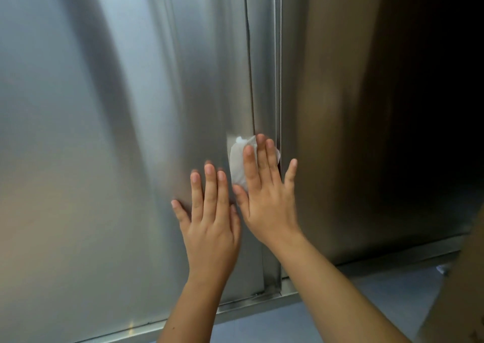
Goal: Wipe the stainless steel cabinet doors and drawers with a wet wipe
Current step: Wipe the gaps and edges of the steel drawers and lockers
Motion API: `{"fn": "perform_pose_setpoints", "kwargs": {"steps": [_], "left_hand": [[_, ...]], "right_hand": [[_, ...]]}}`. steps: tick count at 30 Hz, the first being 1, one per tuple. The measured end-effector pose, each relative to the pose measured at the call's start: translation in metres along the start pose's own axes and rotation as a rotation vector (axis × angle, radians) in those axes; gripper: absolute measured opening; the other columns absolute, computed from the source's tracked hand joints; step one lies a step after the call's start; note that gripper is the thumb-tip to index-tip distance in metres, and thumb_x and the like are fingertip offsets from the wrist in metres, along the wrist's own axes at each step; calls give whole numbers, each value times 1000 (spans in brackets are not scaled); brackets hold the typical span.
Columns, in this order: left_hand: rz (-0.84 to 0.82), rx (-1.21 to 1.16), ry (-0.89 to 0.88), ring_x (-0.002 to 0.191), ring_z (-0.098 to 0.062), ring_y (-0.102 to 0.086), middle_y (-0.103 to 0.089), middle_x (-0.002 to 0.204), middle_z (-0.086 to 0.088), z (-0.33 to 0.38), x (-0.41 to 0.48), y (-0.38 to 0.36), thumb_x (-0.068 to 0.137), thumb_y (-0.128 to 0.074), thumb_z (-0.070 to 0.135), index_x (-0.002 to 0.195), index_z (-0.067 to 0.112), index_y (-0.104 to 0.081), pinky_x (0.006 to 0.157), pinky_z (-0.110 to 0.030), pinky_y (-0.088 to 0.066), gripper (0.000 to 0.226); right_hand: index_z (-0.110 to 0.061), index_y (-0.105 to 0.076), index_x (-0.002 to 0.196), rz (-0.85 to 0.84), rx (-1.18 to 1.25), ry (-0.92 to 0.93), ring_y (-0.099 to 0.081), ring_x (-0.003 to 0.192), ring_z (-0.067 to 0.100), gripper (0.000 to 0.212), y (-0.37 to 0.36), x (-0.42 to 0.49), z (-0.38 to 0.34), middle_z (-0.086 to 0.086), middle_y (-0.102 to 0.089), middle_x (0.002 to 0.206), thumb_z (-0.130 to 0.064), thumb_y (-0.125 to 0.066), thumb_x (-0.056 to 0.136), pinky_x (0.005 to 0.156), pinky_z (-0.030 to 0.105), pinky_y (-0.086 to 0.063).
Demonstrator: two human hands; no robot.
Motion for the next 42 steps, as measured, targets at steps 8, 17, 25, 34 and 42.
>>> {"fn": "perform_pose_setpoints", "kwargs": {"steps": [8,17,25,34,42], "left_hand": [[-65,15,-51,143,-13,2,-7,154,0,-7,-14,0,91,-36,22,142,10,-23,108,-54,-13,55],[-51,33,-87,144,-16,-3,-15,152,-3,-10,-16,-1,90,-36,18,143,11,-25,108,-56,-13,55],[-63,27,-84,143,-14,-1,-15,151,-5,-11,-15,1,91,-35,19,144,11,-21,108,-56,-13,56],[-64,46,-120,143,-14,-2,-18,151,-6,-15,-18,3,90,-36,17,144,11,-21,110,-53,-7,57],[-136,34,-125,143,-14,-1,-18,151,-8,-21,-37,2,92,-33,26,144,11,-19,110,-53,-7,57]], "right_hand": [[-18,26,142,-114,59,-5,18,141,15,60,-27,-50,5,0,31,150,-45,-4,98,110,49,12],[-24,29,141,-59,157,-29,18,140,16,60,-10,-6,2,5,10,151,-46,-7,98,108,49,19],[-24,33,139,-170,115,-36,25,139,13,57,-33,-64,3,-4,38,146,-46,1,97,104,55,18],[-24,27,142,-54,170,-29,7,142,21,64,-16,-24,2,6,6,151,-42,-16,98,108,49,18],[-23,31,140,-110,159,-11,23,139,14,59,-42,-69,5,-3,36,148,-44,-4,98,109,48,17]]}}
Point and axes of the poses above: each hand's wrist, its own x-axis towards the middle knuckle, its own y-axis out of the back of the hand, z = x × y, the point moved 4 cm from there along x, towards the middle knuckle
